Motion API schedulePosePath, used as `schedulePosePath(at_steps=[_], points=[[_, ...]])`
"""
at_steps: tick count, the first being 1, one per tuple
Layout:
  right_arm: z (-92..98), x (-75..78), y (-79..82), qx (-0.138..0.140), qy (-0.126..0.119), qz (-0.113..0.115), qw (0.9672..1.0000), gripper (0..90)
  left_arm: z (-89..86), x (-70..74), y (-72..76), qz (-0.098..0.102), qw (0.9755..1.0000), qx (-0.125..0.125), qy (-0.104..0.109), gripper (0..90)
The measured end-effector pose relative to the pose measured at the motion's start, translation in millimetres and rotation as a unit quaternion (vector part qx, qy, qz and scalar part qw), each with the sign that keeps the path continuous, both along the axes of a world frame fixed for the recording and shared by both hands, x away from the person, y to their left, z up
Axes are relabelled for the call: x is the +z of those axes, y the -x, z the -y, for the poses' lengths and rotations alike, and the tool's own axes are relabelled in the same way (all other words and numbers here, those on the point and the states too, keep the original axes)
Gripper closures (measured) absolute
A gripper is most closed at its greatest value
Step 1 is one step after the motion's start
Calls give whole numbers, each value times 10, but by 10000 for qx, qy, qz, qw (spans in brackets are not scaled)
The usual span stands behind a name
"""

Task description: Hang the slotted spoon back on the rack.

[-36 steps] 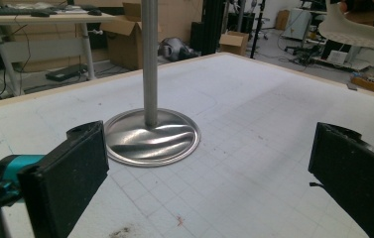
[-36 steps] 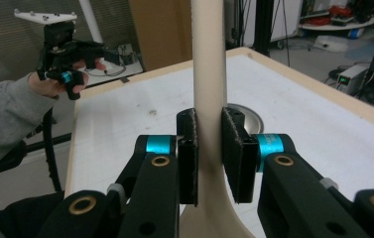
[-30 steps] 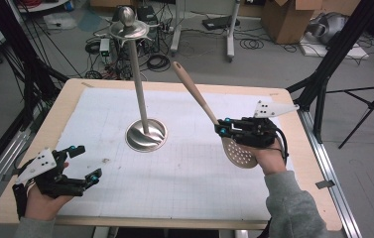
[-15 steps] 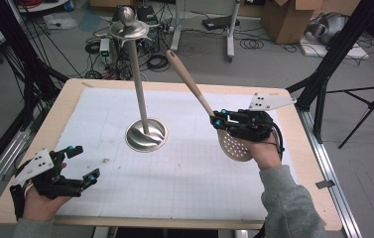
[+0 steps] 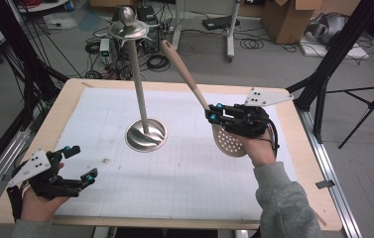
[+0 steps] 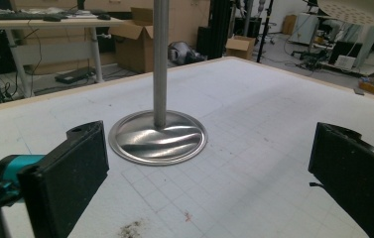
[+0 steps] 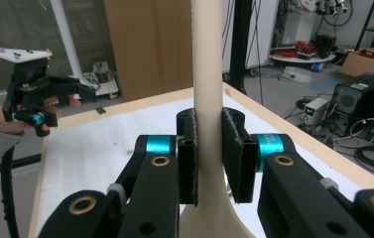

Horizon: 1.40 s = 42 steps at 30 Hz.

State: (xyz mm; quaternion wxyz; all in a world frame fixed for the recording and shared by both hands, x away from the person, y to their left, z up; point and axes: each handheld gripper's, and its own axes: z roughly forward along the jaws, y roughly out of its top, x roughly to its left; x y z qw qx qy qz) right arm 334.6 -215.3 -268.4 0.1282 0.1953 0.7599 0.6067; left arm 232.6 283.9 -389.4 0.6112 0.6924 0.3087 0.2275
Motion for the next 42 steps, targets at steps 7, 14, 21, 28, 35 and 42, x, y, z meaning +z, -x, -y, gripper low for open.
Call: schedulePosePath(at_steps=[7, 14, 21, 28, 35, 42], points=[[-77, 20, -23, 20, -3, 15, 10000, 783, -9, 5, 12, 11, 10000, -4, -3, 25], [-123, 27, -53, -14, -85, 4, 10000, 783, -32, -1, 18, 6, 10000, 24, 7, 25], [-168, 34, -69, 16, -94, 47, 9999, 782, -50, 9, 33, 14, 10000, 46, 35, 25], [-192, 24, -84, 60, -110, 23, 9999, 783, -60, 11, 42, 21, 10000, 71, 31, 25], [-224, 12, -106, 31, -117, -10, 9999, 783, -67, 13, 48, 24, 10000, 71, 29, 25], [-258, 3, -115, -3, -60, 64, 10000, 782, -85, 10, 51, 29, 9999, 106, 41, 25]])
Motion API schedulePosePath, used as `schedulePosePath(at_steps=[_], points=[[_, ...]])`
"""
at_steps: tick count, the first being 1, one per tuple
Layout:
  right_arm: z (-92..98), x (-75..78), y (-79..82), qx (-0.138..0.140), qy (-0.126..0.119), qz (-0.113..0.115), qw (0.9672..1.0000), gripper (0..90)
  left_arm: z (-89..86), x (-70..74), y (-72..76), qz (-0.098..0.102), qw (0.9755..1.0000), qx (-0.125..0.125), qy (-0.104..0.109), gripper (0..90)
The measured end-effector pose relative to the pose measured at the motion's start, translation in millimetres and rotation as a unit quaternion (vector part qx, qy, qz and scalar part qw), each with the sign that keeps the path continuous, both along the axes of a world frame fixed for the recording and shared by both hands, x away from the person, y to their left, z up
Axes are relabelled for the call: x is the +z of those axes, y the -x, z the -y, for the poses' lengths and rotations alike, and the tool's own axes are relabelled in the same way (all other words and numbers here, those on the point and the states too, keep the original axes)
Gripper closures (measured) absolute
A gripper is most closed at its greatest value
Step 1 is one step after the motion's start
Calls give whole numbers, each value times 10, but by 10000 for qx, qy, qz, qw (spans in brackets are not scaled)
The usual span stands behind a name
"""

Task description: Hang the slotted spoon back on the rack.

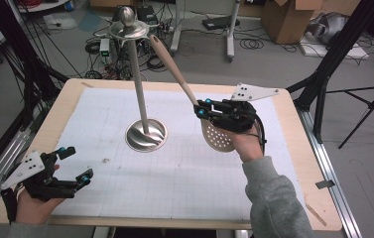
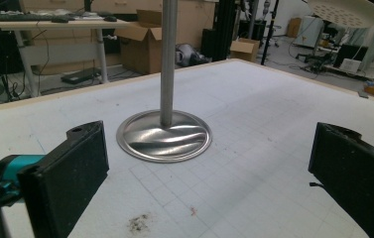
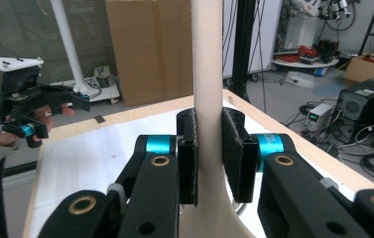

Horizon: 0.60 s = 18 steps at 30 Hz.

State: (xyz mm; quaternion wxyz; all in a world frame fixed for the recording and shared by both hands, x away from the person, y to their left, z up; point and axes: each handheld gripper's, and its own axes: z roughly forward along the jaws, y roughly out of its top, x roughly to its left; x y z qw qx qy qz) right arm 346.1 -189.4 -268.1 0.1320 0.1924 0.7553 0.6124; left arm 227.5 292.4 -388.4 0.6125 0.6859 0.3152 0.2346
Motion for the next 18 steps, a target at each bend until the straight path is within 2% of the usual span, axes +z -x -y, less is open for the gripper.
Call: schedulePosePath(at_steps=[18], points=[[-125, -37, -35, -122, 71, -40, 9999, 783, -34, 11, 24, 4, 10000, 37, 13, 25]])
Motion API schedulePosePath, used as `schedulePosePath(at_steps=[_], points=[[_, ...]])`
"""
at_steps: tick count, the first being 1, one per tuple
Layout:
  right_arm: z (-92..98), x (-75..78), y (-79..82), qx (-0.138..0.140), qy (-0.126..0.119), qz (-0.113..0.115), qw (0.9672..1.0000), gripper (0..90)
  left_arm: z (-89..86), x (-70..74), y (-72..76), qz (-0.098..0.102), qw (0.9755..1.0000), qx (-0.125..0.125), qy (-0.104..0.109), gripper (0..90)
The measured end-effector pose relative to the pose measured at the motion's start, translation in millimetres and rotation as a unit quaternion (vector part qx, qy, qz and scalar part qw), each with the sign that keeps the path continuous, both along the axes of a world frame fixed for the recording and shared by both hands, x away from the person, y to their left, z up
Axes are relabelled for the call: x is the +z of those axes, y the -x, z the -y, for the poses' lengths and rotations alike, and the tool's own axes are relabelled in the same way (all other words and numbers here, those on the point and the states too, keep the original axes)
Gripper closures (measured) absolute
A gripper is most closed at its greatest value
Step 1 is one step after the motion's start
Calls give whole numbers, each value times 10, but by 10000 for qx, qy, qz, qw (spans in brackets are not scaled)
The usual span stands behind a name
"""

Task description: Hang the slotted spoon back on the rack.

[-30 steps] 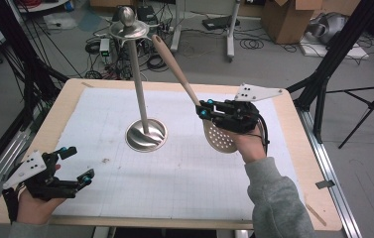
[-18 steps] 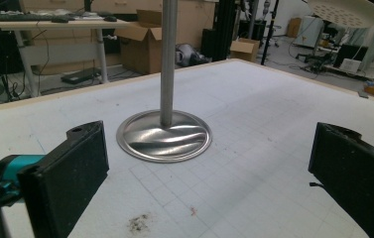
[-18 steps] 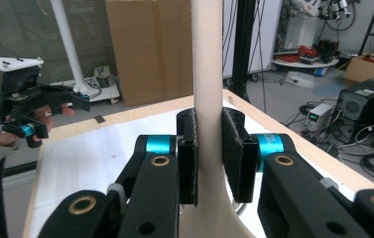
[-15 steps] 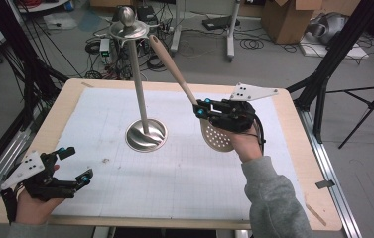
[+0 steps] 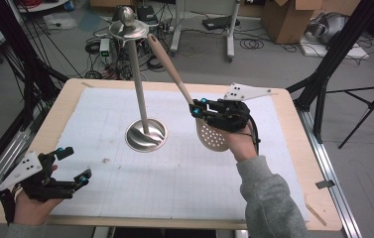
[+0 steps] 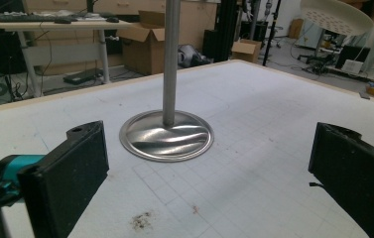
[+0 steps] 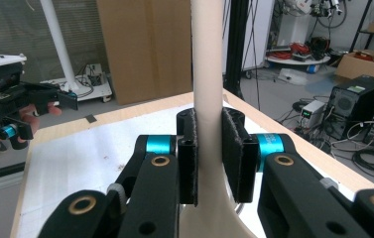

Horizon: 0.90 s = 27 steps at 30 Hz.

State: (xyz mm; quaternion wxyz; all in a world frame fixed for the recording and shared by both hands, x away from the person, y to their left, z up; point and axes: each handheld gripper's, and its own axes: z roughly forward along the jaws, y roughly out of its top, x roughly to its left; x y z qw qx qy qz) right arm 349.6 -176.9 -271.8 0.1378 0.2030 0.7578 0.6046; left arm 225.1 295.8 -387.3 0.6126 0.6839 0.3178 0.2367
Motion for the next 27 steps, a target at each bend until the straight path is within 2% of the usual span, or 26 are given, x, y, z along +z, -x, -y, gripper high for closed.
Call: schedulePosePath(at_steps=[27], points=[[-239, -91, -127, -5, 251, -155, 9996, 783, -50, 12, 46, 33, 10000, 46, 64, 25]])
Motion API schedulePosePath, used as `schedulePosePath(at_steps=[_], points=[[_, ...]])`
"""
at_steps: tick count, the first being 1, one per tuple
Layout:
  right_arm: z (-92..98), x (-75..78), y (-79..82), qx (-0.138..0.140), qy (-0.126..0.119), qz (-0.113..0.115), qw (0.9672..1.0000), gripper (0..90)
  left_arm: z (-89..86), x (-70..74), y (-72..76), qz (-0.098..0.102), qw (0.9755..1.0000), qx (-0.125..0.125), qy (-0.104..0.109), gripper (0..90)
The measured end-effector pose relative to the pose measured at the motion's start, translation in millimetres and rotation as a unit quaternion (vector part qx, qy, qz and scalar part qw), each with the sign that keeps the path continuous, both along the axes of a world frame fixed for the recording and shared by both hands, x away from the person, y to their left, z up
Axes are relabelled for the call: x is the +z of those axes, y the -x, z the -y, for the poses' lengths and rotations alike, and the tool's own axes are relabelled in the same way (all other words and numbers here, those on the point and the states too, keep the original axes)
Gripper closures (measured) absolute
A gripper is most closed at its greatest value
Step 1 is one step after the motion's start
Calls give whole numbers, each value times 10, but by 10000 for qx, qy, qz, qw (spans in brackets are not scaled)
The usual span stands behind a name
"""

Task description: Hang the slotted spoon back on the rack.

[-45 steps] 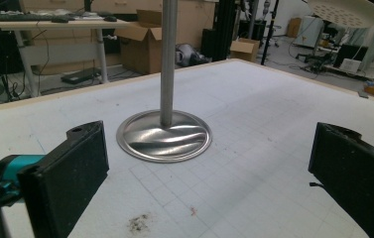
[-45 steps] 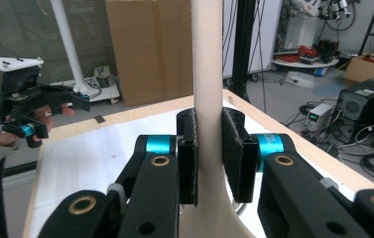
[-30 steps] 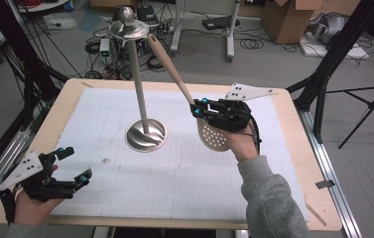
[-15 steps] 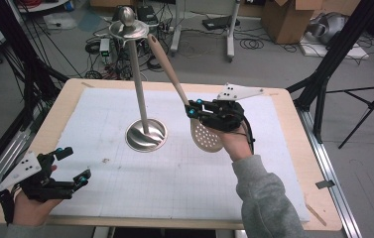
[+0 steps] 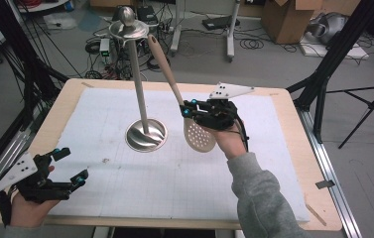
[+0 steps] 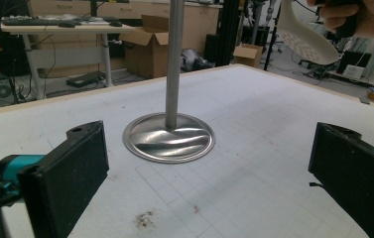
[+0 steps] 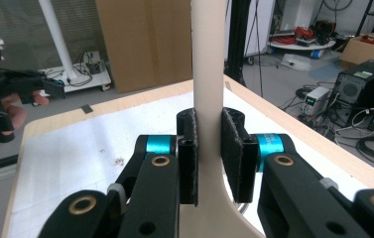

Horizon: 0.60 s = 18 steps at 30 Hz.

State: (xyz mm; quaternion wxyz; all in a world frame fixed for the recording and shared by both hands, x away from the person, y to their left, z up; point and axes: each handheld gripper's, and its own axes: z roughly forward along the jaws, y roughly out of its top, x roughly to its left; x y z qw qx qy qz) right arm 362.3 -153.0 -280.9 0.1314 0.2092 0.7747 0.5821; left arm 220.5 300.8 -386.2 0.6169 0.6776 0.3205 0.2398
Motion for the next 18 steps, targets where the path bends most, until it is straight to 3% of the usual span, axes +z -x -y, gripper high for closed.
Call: schedulePosePath(at_steps=[18], points=[[-206, -54, -131, 88, 174, -74, 9998, 785, -48, -3, 41, 0, 10000, 54, 26, 25]])
